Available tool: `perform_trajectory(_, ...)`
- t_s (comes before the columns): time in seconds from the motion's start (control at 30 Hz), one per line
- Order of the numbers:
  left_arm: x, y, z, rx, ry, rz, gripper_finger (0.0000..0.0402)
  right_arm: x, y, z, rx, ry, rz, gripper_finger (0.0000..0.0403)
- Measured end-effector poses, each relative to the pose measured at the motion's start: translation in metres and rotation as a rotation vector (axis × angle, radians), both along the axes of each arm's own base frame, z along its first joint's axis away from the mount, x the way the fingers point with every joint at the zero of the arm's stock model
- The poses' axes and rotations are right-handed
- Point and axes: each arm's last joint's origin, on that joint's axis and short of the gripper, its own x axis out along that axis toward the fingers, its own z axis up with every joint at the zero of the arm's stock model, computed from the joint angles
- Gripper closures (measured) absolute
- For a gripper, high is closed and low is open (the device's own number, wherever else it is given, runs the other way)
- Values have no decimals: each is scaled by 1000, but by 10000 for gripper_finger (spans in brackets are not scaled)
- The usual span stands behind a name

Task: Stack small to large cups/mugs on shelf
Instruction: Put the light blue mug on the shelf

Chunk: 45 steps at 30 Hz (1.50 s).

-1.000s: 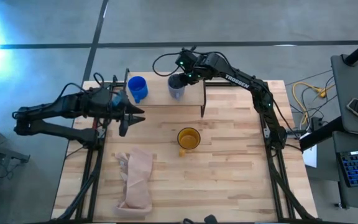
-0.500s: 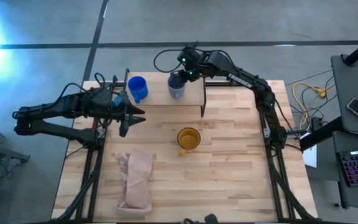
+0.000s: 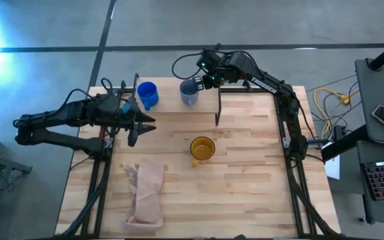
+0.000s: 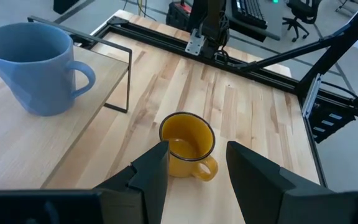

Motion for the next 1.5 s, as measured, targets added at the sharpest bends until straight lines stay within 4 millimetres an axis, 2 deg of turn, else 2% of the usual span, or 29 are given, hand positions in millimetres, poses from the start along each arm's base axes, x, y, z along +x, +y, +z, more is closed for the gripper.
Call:
perform_trajectory(0.13,-1,0,1,-2,-7,1,256,0,0,-1,2,-1,-4,385)
perform_trajectory(0.2,-2,0,1,-2,-10,1,256,0,-2,-1,2,-1,-9,391)
perform_trajectory(0.4,-9,-1,9,-15,-41,10,256,-1,-9,-9,32,1,-12,392)
perform_trajectory(0.6,-30,-2,22,-9,-128,25,256,9,-13,-23,48,-48,8,392)
perform_trajectory(0.83,-46,-3,23,1,-165,44,256,12,-17,-36,87,-50,23,392)
perform_trajectory(1.07,-48,-3,23,11,-171,70,256,22,-19,-37,101,-164,68,392)
perform_trajectory(1.5,-48,-2,23,17,-166,87,256,31,-14,-32,108,-256,128,392)
